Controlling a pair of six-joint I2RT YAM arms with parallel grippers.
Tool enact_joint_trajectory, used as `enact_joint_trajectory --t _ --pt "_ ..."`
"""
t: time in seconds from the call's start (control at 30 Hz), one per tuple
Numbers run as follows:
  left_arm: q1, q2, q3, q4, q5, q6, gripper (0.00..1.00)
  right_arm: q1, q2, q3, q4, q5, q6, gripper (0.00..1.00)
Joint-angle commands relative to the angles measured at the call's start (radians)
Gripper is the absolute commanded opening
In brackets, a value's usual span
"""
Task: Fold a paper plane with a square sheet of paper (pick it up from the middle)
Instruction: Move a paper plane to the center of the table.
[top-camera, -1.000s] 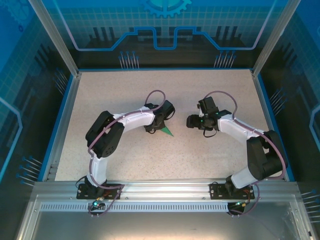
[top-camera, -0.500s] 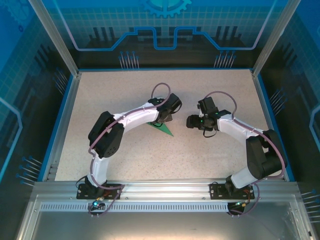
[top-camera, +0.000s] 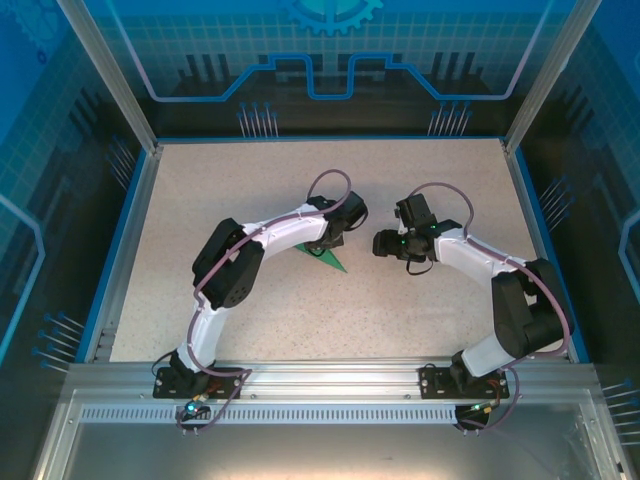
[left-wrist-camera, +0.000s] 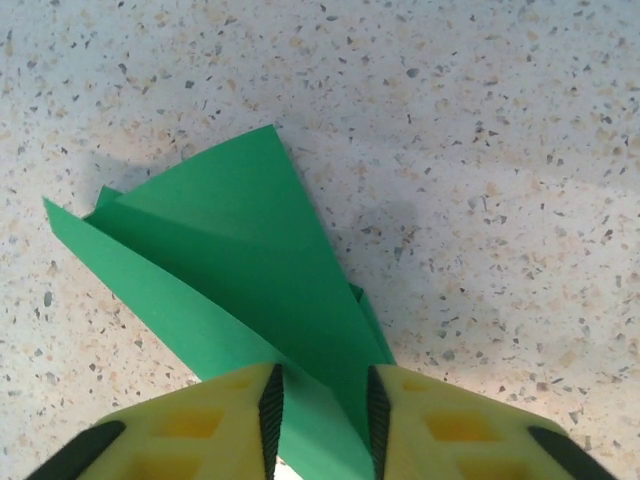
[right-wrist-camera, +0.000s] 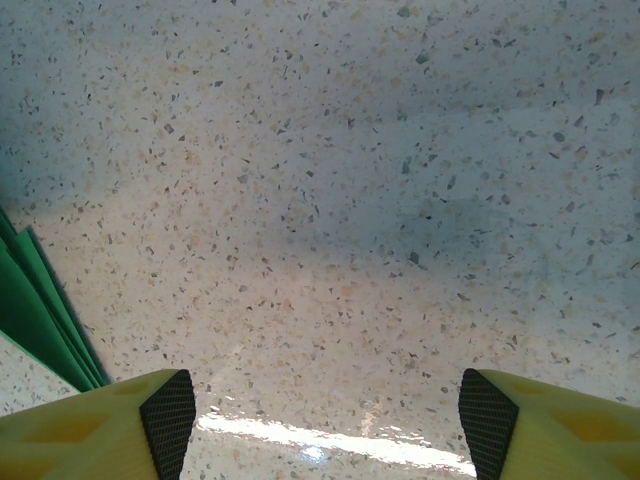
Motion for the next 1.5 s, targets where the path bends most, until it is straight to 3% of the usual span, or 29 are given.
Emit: enact_joint_trajectory --t 0.0,0.4,0.6,0.73,0.93,1.1,1.3,1.47 --pt "-0.004 -0.051 -0.037 -0.016 -0.031 -0.008 0.28 -0.017 0.014 -0.002 -0.002 0.012 0.017 0.74" --pt "-0.003 -0.159 -0.127 0.025 -0.043 -0.037 0.02 -0.017 0.019 -0.002 0.003 0.007 0.02 0.74" --pt "-0.012 -0.282 -0.181 0.078 -0.042 -0.004 0.0 -0.017 0.001 -0.014 0.02 -0.001 0.015 0.77" --pt "-0.02 -0.365 -0.213 0.162 0.001 0.059 0.0 -0.017 -0.036 -0.046 0.046 -0.008 0.008 0.86" --pt "-0.018 -0.476 -0.327 0.421 0.166 0.156 0.0 -0.029 -0.131 -0.099 0.095 -0.01 0.0 0.99" --pt "0.002 -0.515 -0.433 0.638 0.319 0.177 0.0 -0.049 -0.226 -0.132 0.11 0.004 -0.002 0.99" --pt "0.047 -0.492 -0.604 0.952 0.477 0.098 0.0 -0.059 -0.311 -0.129 0.091 0.022 -0.001 0.99" --pt "0.077 -0.442 -0.739 1.175 0.531 0.002 0.0 -0.058 -0.3 -0.1 0.053 -0.036 0.007 0.97"
